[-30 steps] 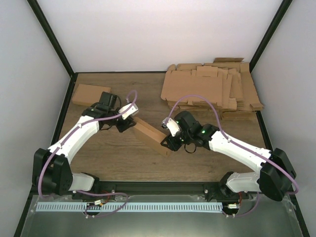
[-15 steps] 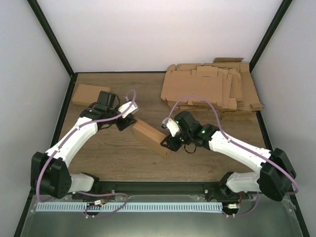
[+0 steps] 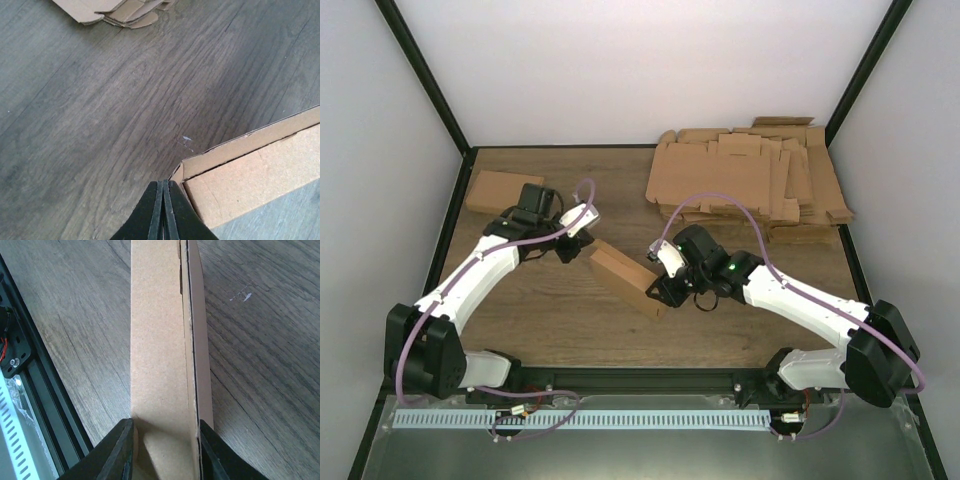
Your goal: Fold the paper box
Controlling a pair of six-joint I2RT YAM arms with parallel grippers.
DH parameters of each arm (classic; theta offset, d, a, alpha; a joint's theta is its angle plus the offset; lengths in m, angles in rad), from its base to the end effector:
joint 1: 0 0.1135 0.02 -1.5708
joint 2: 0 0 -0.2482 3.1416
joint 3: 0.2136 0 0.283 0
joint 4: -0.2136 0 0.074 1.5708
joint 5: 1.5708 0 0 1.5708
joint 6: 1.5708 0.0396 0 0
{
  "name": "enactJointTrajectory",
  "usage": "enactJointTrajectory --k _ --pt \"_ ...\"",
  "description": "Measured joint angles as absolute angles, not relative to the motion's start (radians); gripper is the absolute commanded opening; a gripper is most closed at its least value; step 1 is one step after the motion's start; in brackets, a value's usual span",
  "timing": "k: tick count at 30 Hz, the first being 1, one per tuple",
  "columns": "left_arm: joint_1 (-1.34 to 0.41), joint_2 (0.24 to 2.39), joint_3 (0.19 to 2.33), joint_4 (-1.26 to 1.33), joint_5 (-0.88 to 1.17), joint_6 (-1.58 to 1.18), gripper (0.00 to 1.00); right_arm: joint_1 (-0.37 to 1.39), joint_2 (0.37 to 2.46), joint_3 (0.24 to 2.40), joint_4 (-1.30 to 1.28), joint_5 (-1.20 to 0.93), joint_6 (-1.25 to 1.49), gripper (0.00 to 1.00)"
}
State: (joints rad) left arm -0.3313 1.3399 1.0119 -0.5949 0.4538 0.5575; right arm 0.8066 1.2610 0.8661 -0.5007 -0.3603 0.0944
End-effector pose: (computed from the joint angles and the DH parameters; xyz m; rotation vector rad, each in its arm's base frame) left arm 0.2880 -0.1174 0.2354 1.2064 2.0984 -0.4622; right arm 0.1921 0.2205 0.2122 -1.0490 2.3494 0.8135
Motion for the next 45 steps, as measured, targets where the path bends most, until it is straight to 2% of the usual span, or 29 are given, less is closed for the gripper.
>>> enactJointTrajectory --k 3,5,7,9,20,22,26,31,35,38,45 --pt "-0.331 1.34 1.012 -0.596 0.454 0.535 0.04 0.807 1.261 0.866 -0.502 -0.36 0.094 0.29" --pt "-0.332 1.338 1.012 -0.597 0.455 0.522 0.17 0.807 1.261 0.866 -0.504 -0.36 0.094 0.3" --pt "-0.335 1.333 1.01 -0.602 0.459 0.514 0.35 0.807 1.261 0.867 -0.504 -0.36 0.094 0.3" --pt "-0.342 1.319 0.998 -0.606 0.467 0.509 0.44 0.807 1.261 0.867 -0.503 -0.36 0.094 0.3" --pt "-0.349 1.338 0.98 -0.585 0.457 0.503 0.54 0.807 1.265 0.87 -0.502 -0.361 0.094 0.31" --pt "-0.349 1.358 0.98 -0.587 0.466 0.51 0.54 0.807 1.266 0.87 -0.502 -0.362 0.094 0.3" --pt "-0.347 1.391 0.994 -0.592 0.5 0.527 0.41 0.807 1.267 0.873 -0.506 -0.36 0.095 0.3" --pt "-0.348 1.394 1.001 -0.608 0.511 0.532 0.39 0.807 1.267 0.876 -0.508 -0.359 0.098 0.3" --pt "-0.348 1.369 0.999 -0.615 0.511 0.53 0.23 0.807 1.267 0.876 -0.509 -0.36 0.098 0.3" --pt "-0.347 1.333 0.995 -0.617 0.514 0.529 0.16 0.807 1.267 0.876 -0.511 -0.361 0.097 0.3" --pt "-0.35 1.321 0.986 -0.626 0.499 0.517 0.11 0.808 1.267 0.876 -0.524 -0.365 0.096 0.3"
